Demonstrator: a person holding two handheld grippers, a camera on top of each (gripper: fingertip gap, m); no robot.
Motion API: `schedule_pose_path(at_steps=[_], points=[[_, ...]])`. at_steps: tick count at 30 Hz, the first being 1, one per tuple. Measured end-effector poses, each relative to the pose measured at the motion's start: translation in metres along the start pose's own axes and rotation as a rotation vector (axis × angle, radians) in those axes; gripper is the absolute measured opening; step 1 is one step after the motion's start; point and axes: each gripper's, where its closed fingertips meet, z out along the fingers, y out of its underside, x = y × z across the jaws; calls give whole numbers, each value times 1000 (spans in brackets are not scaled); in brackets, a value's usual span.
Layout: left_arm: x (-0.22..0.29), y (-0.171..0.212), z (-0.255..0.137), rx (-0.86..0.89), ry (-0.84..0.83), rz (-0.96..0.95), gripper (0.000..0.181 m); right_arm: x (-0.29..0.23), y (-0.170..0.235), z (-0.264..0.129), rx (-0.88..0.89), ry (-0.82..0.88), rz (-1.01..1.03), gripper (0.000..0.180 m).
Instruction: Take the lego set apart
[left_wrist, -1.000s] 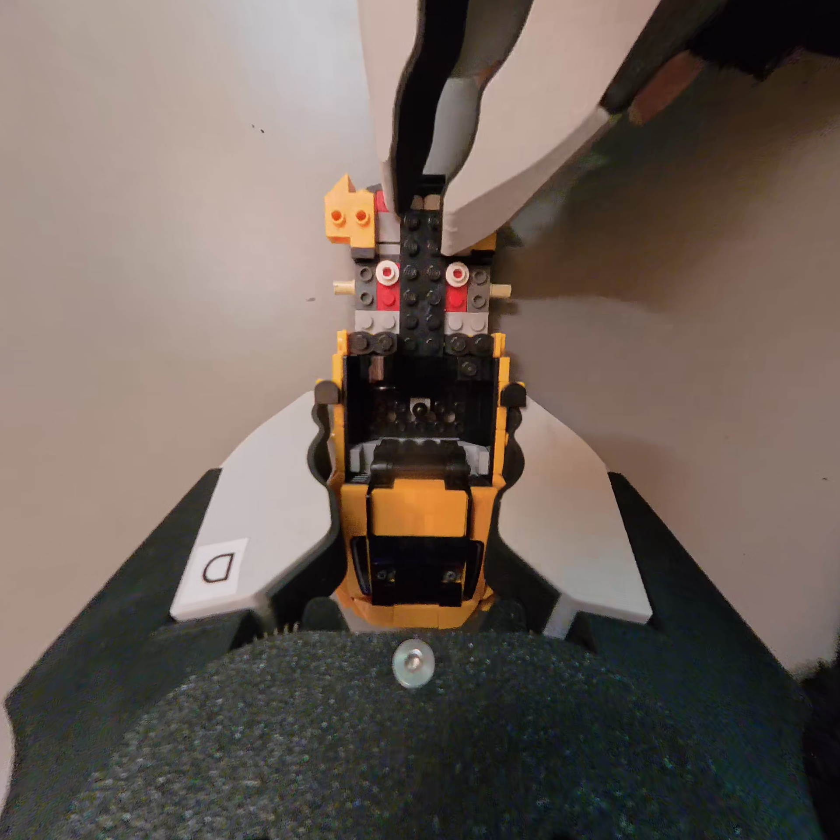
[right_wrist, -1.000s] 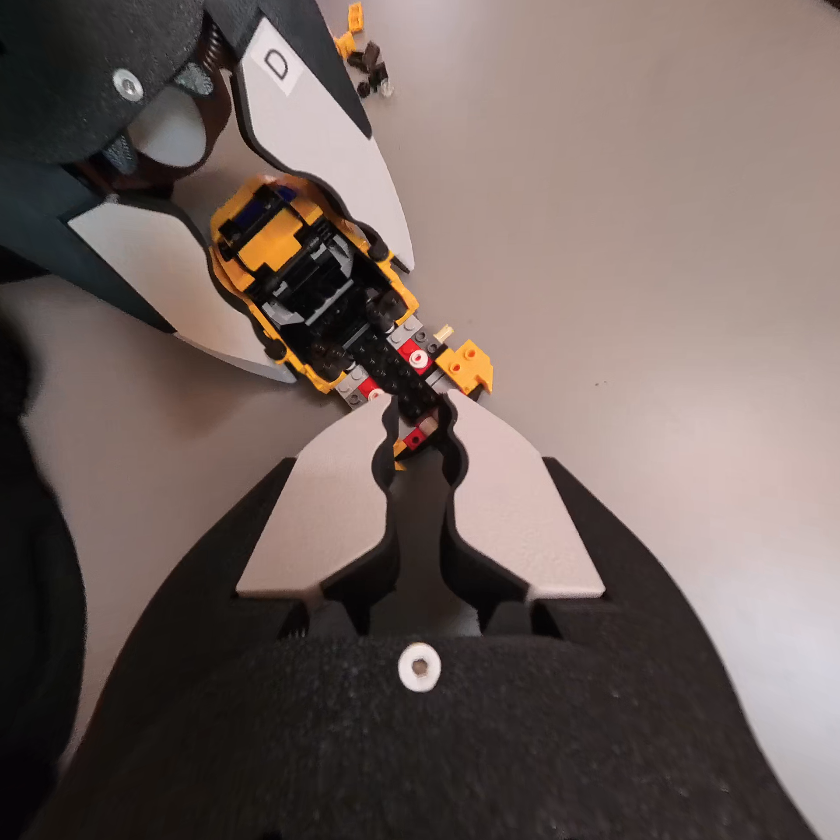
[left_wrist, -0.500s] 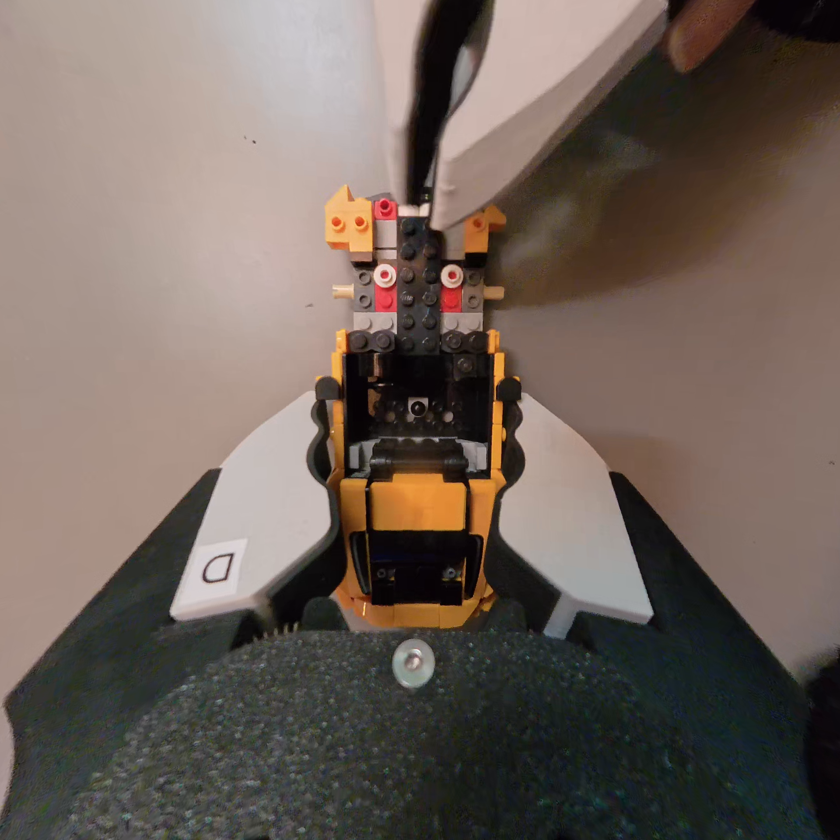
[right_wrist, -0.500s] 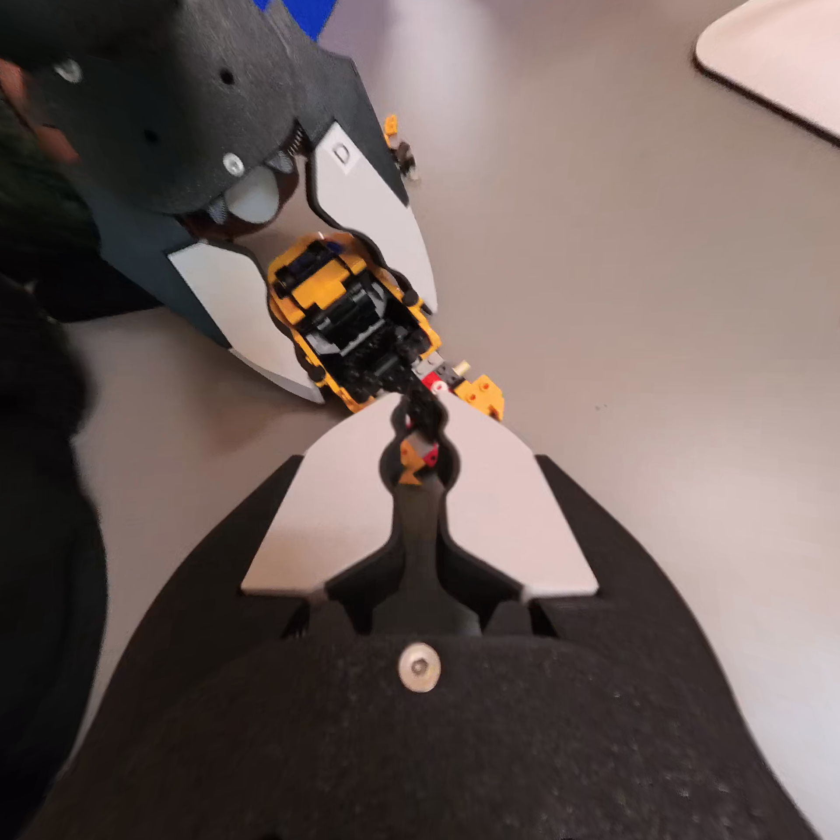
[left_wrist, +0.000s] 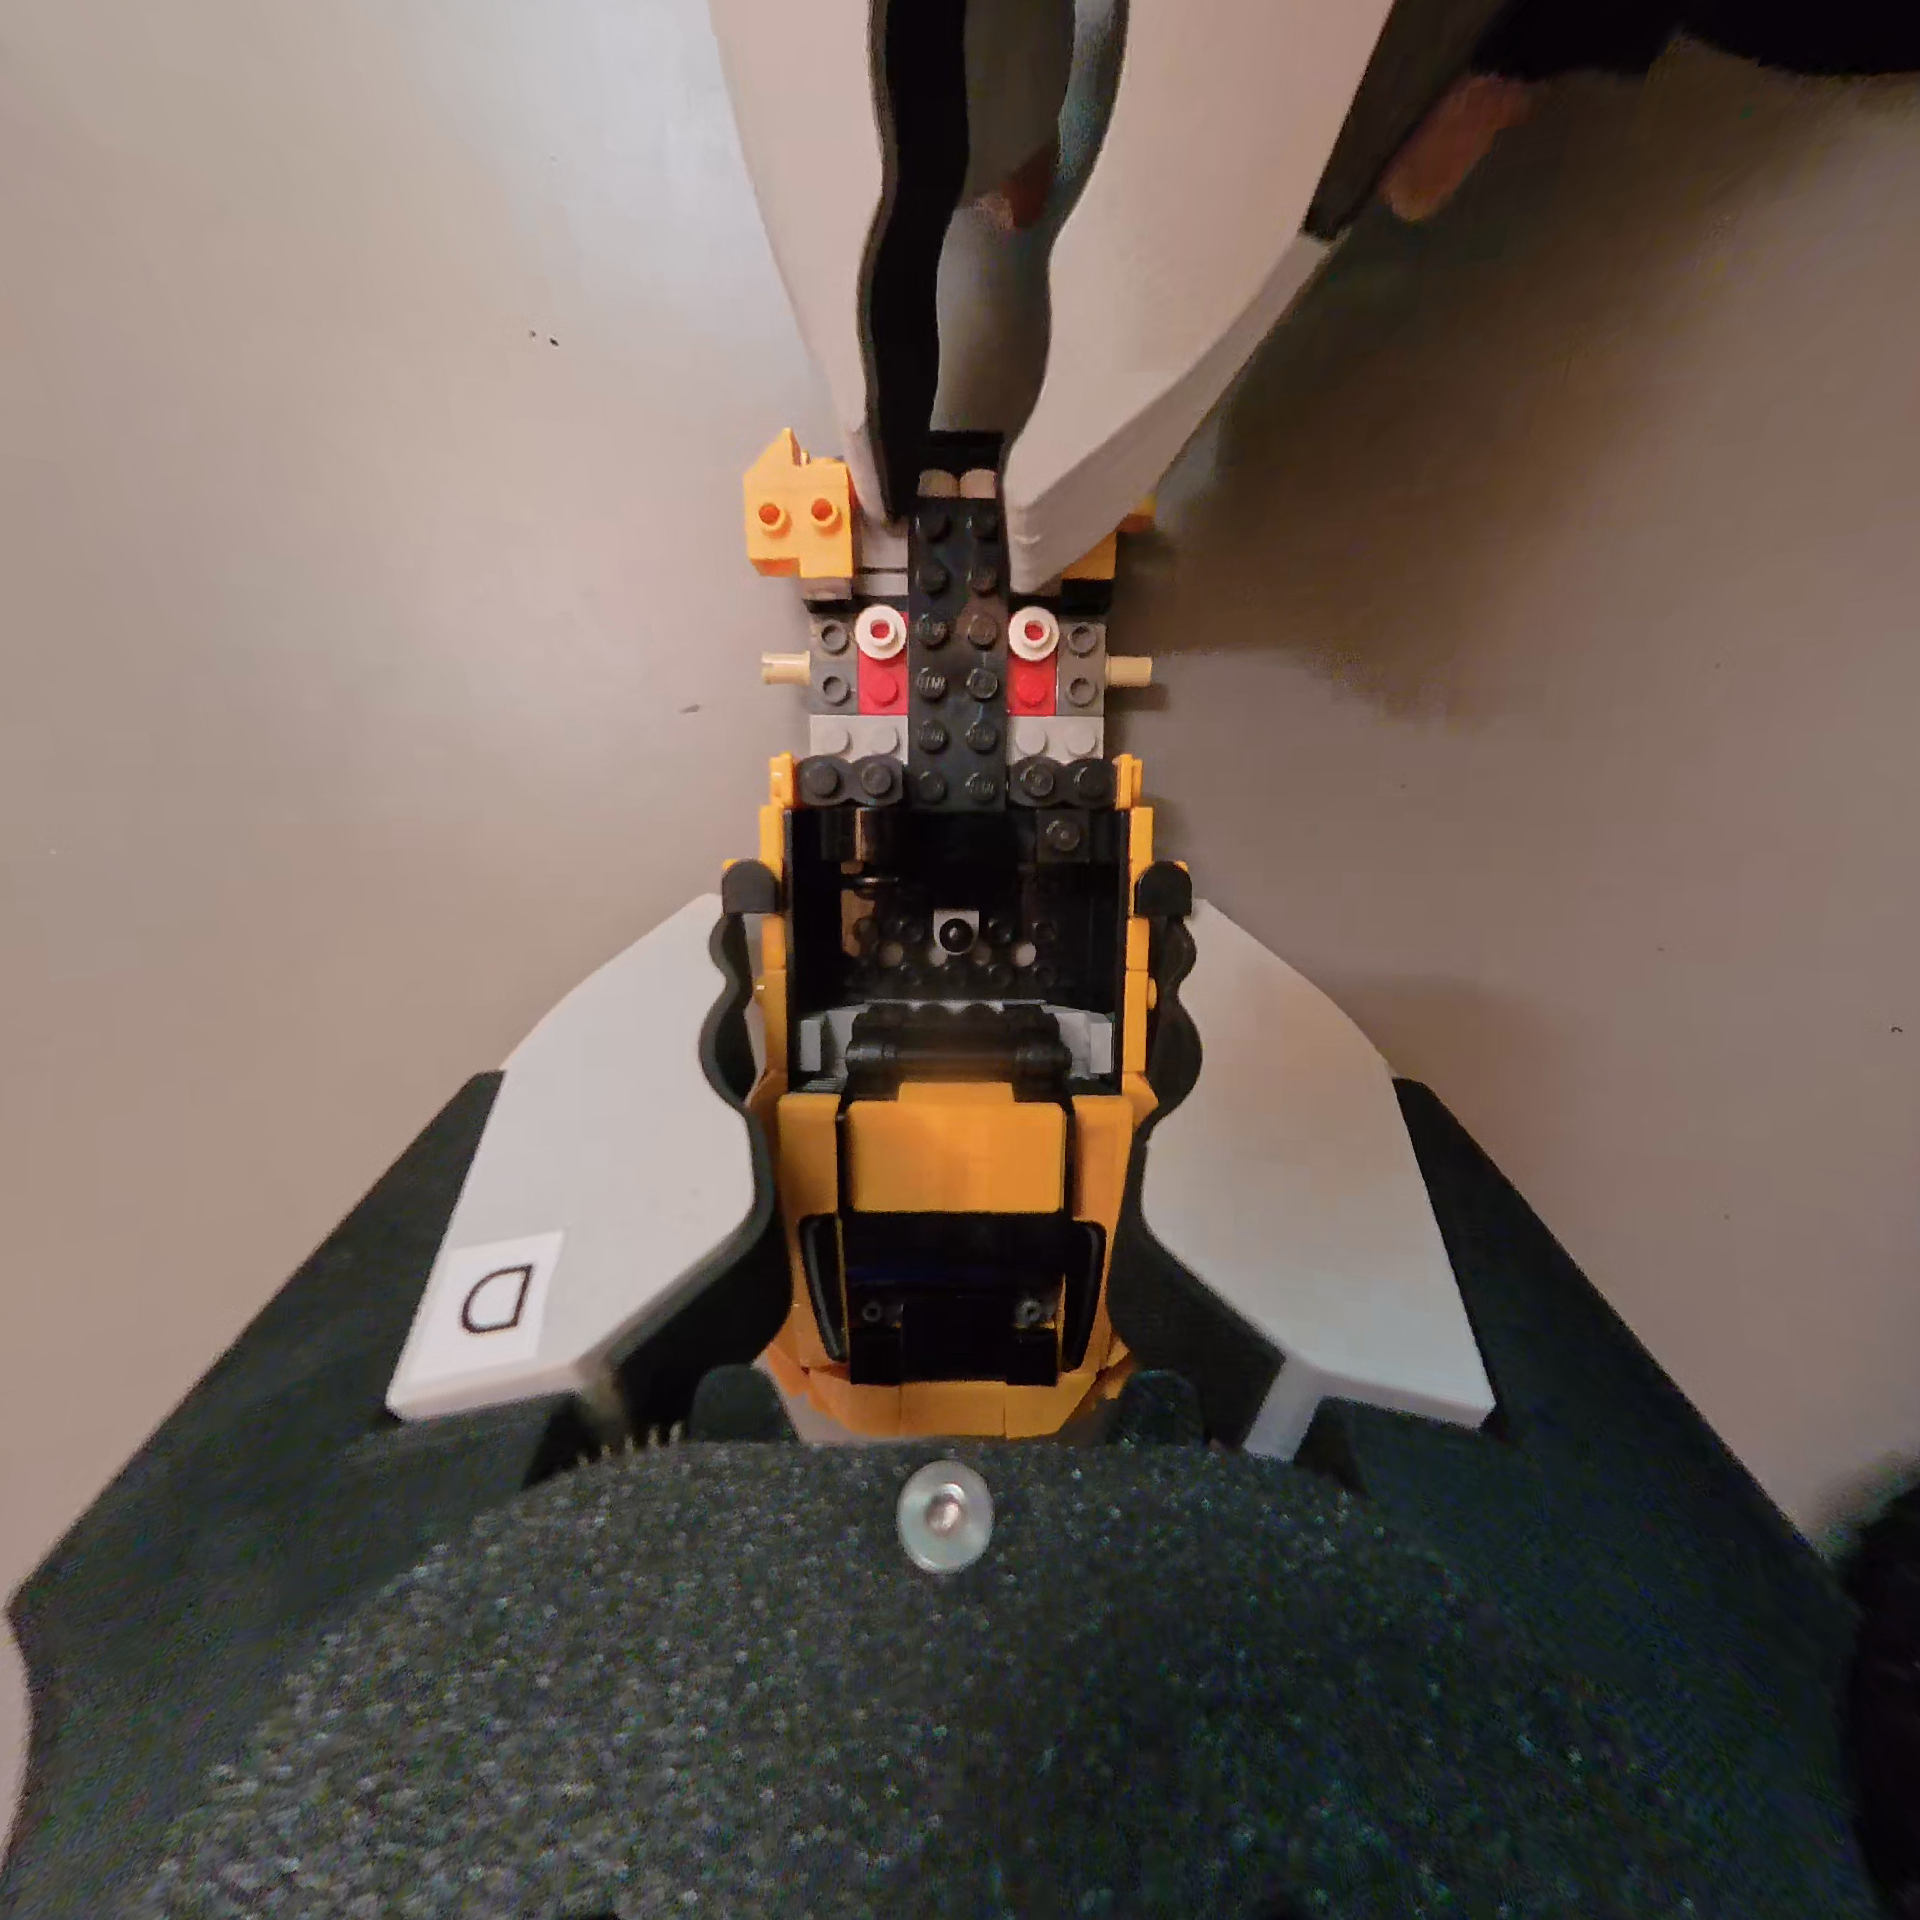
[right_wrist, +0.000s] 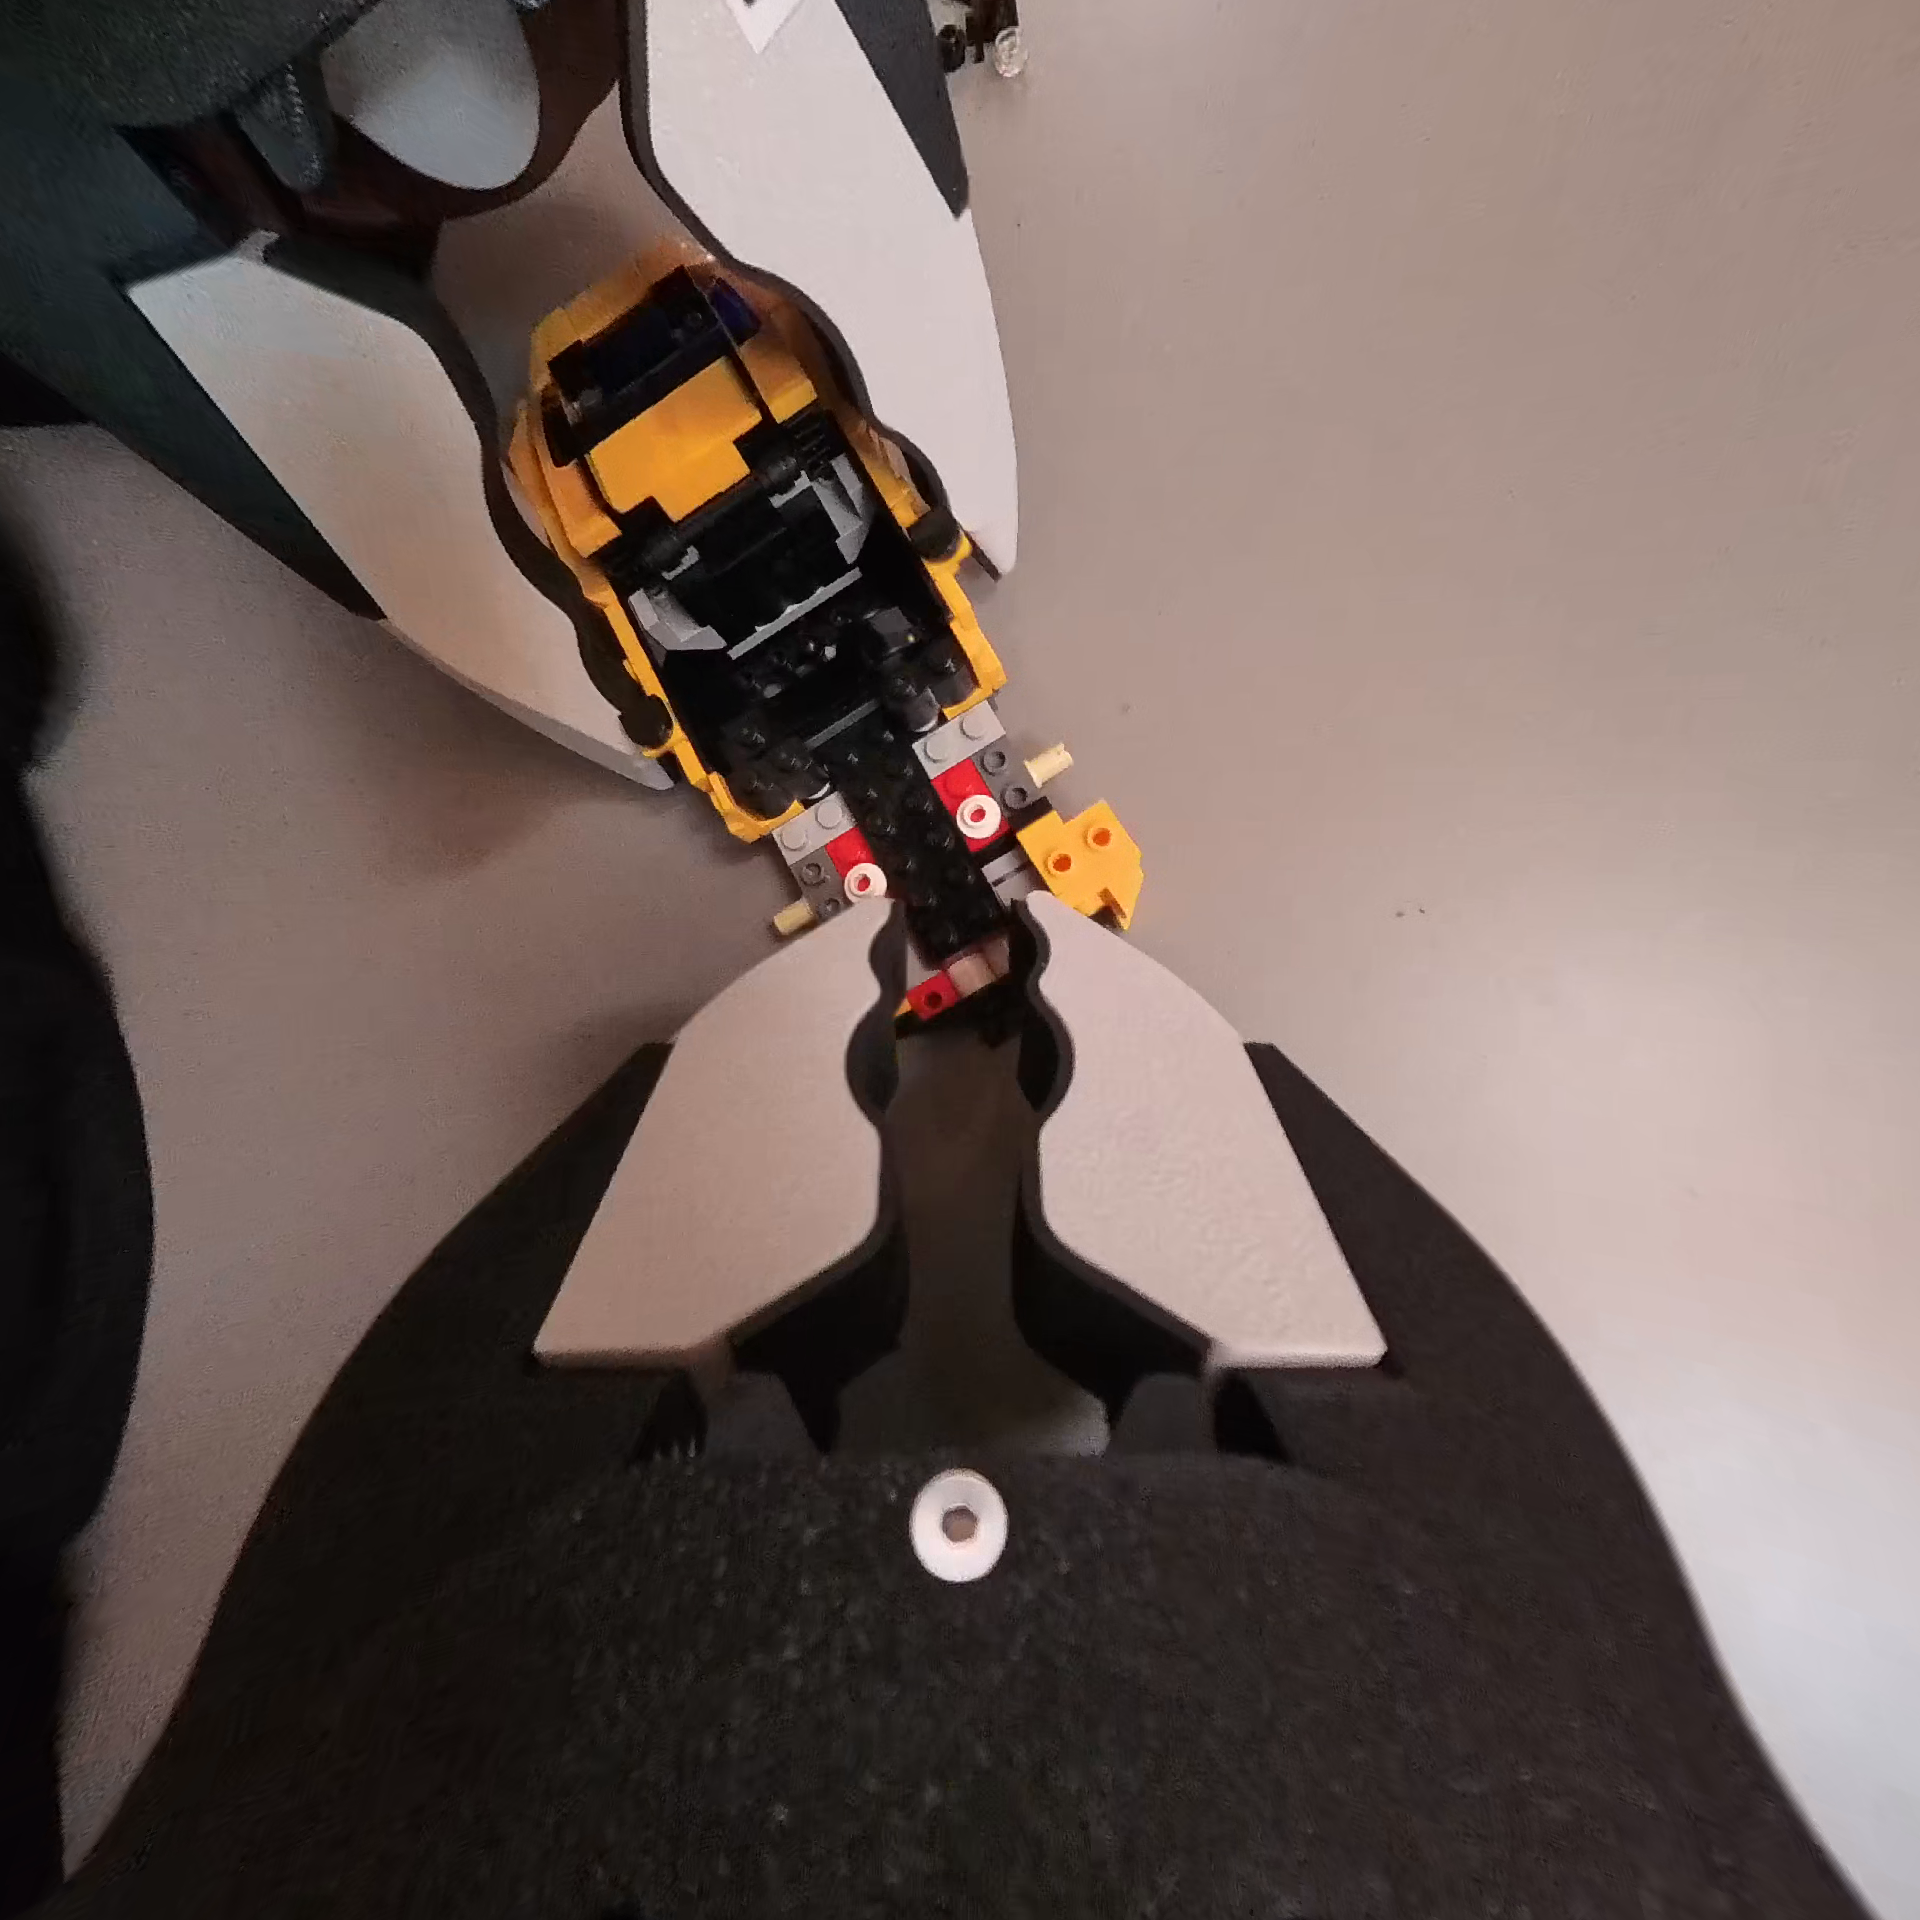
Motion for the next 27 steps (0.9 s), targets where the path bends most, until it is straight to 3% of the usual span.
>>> schedule_pose_path(at_steps=[6,16,17,27], points=[[0,1,1,-26,-7,-6,74,0,-1,0,-7,51,-62,17],[1,4,1,-68,-1,11,74,-4,-9,-7,154,81,-10,15],[1,5,2,-83,-2,14,74,-5,-18,-13,212,76,-3,0],[1,3,2,-75,8,29,74,-10,-23,-30,271,64,-32,0]])
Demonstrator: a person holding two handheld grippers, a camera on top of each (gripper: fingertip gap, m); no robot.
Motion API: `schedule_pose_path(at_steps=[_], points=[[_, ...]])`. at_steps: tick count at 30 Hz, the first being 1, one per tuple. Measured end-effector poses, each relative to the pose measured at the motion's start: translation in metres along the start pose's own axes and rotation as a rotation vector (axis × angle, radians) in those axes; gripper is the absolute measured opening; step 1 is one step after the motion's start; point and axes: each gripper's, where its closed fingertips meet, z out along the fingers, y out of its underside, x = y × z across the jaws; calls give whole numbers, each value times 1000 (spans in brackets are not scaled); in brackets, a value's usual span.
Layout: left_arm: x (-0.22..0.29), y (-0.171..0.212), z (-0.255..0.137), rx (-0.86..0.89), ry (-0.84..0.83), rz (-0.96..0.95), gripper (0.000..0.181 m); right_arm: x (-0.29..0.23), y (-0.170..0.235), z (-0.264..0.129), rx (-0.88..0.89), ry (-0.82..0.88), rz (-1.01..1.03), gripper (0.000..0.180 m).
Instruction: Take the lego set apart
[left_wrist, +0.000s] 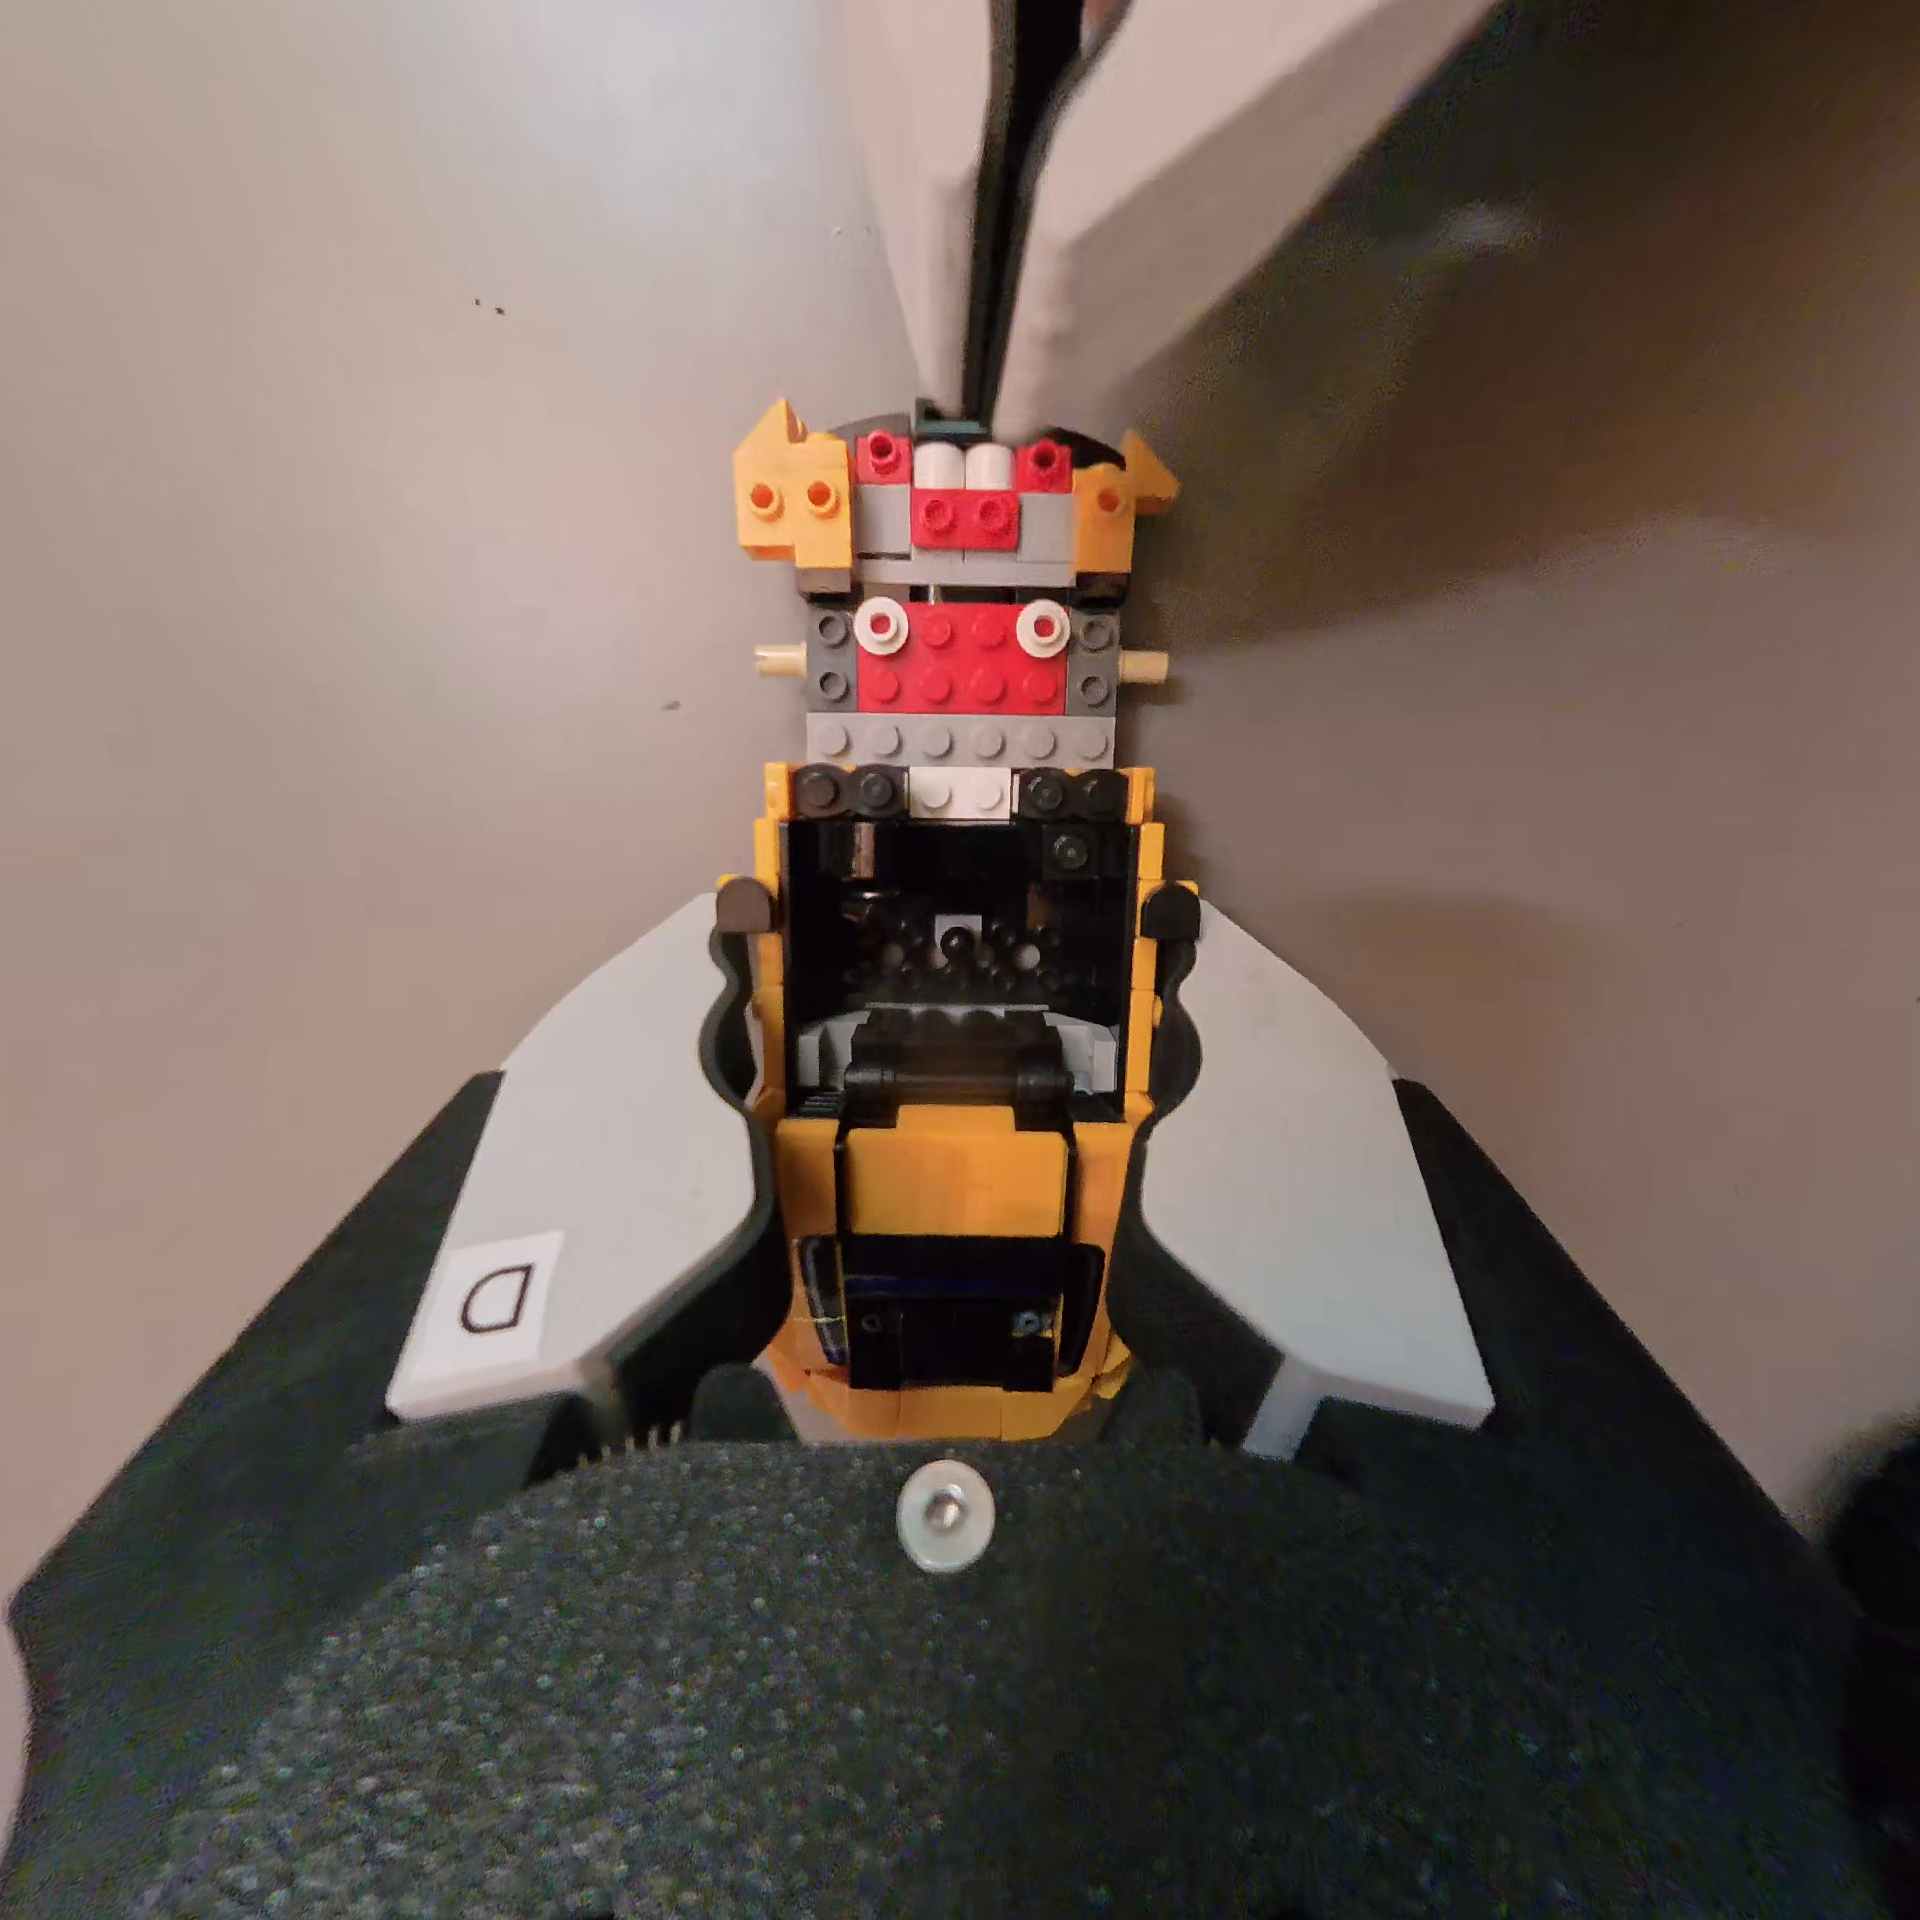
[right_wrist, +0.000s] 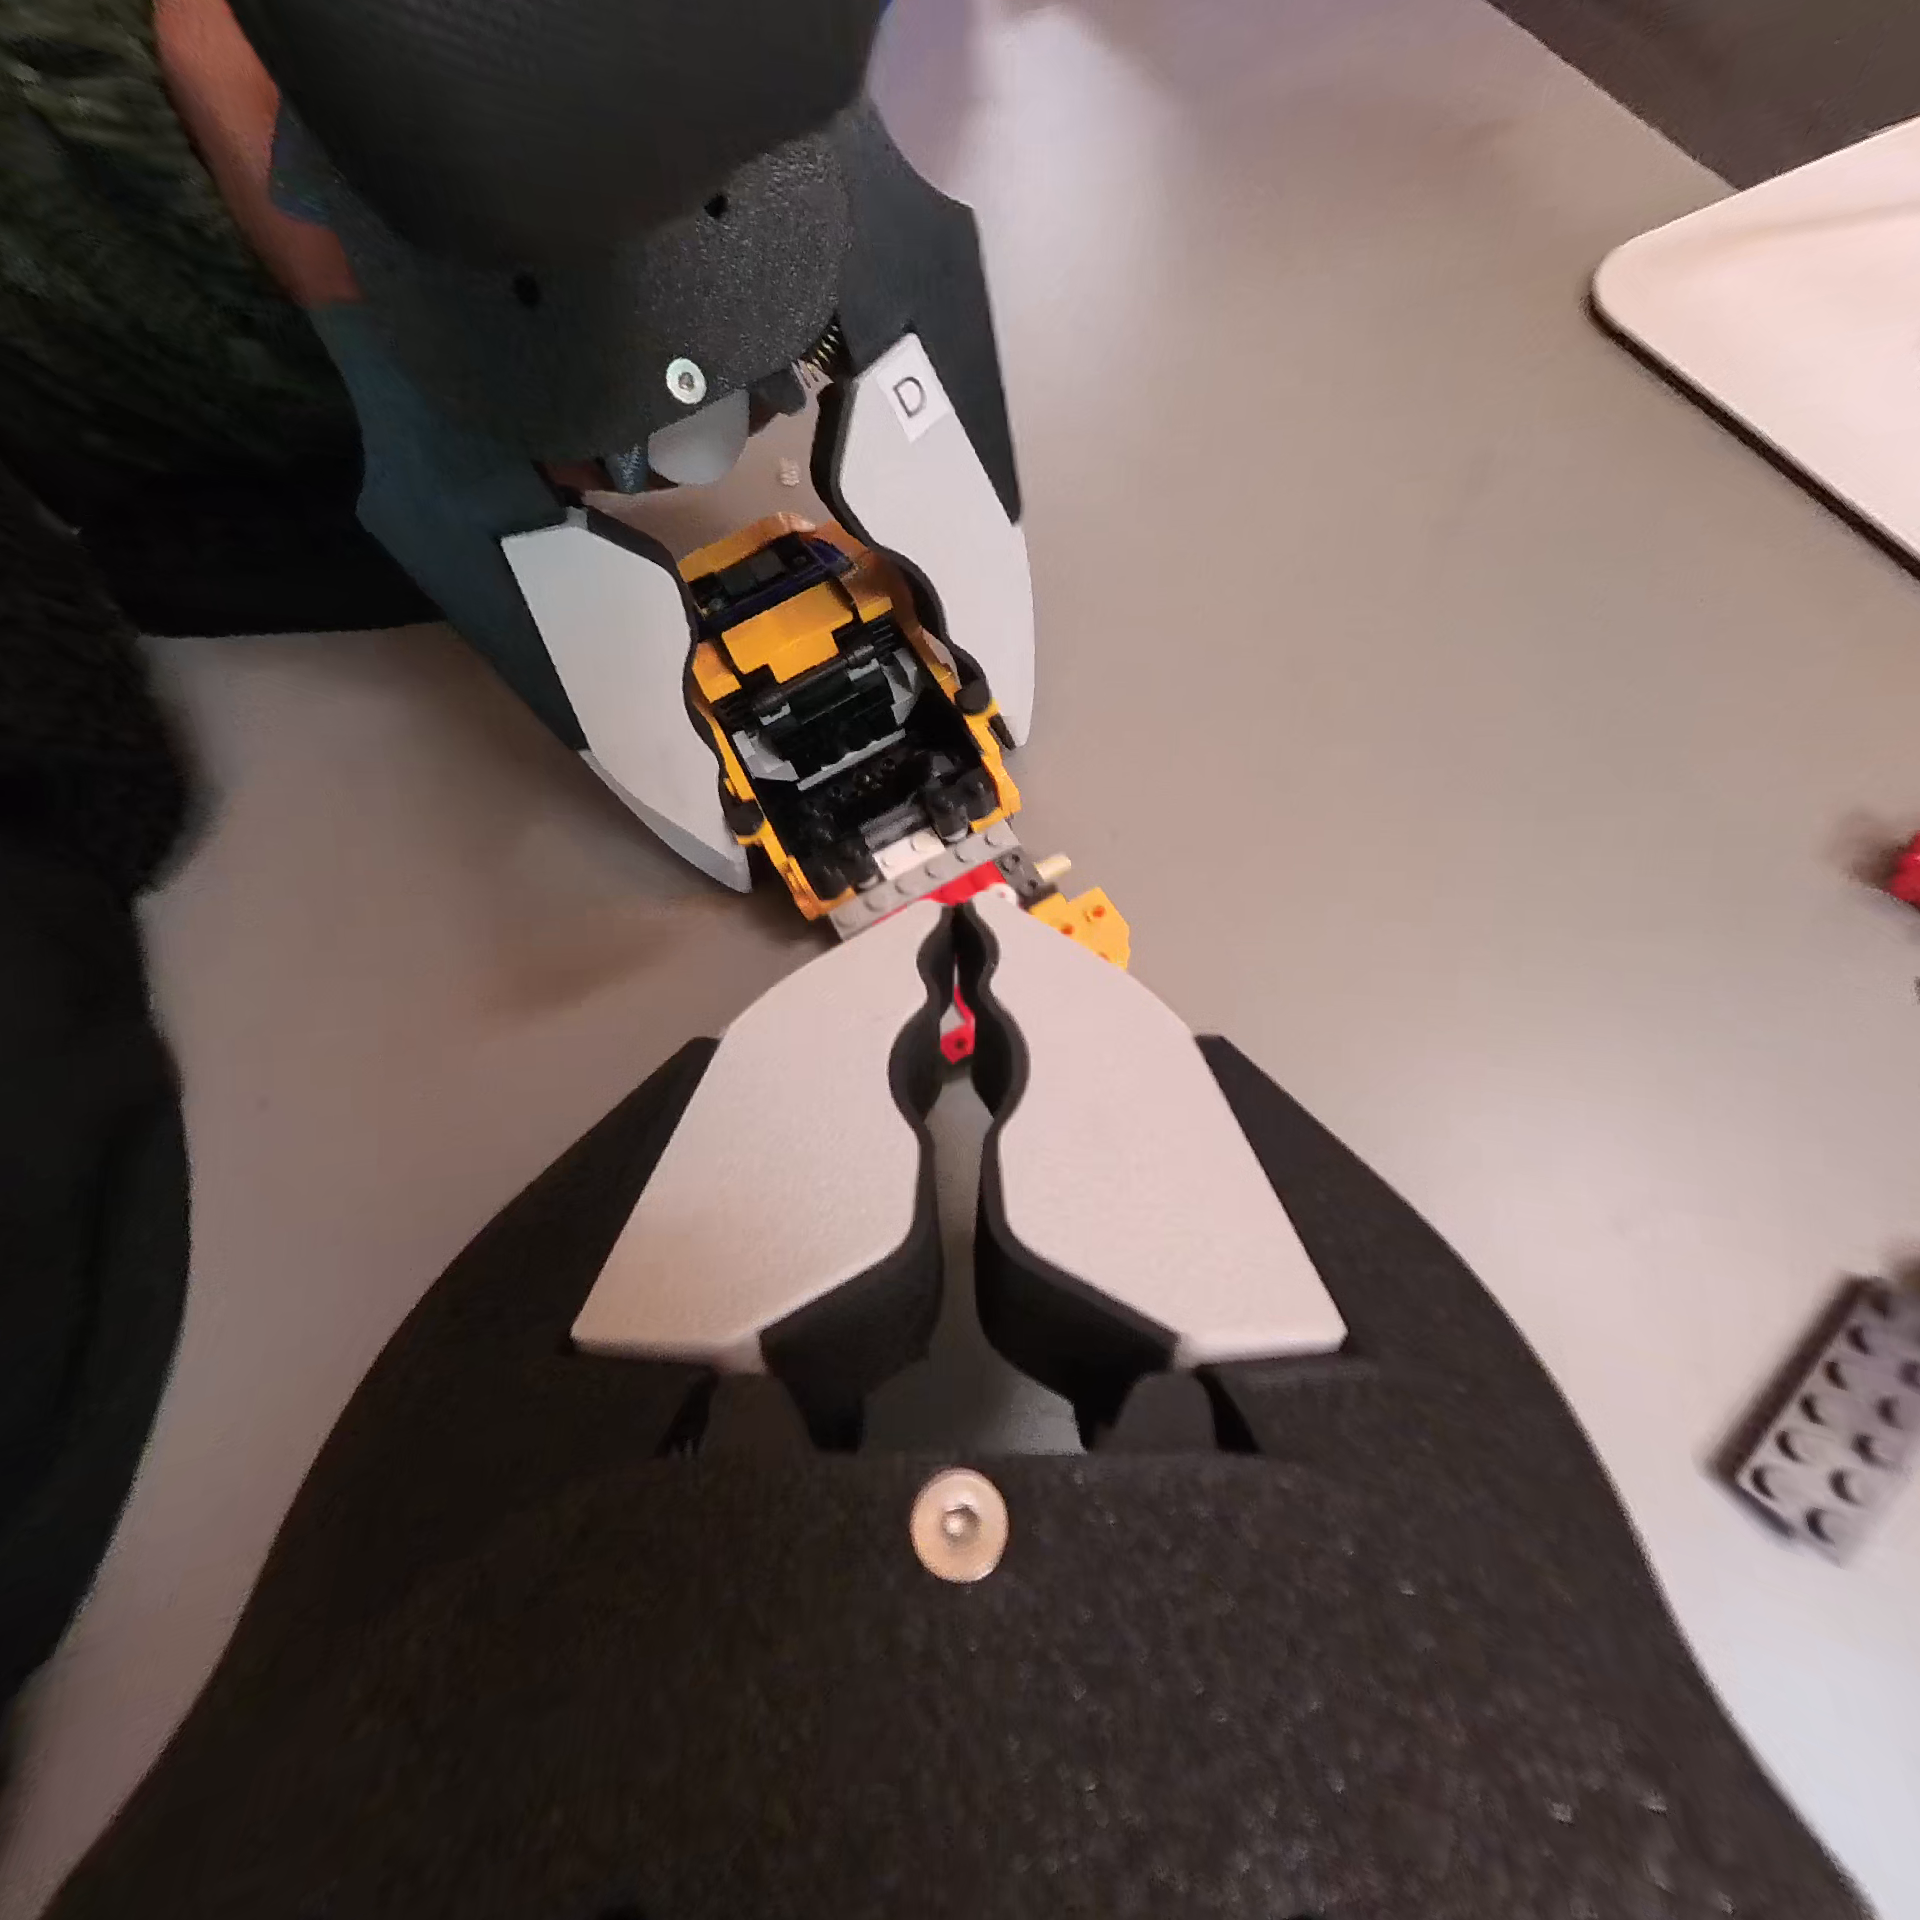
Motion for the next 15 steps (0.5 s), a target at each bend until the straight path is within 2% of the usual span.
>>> schedule_pose_path(at_steps=[5,9,11,15], points=[[1,0,0,7,5,11,74,21,4,-25,43,87,54,1],[2,0,-1,29,17,31,75,54,13,-51,44,241,87,11],[3,-2,-2,49,29,44,76,81,28,-63,-13,334,136,21],[7,-9,-8,118,46,64,79,131,65,-73,-173,464,212,29]])
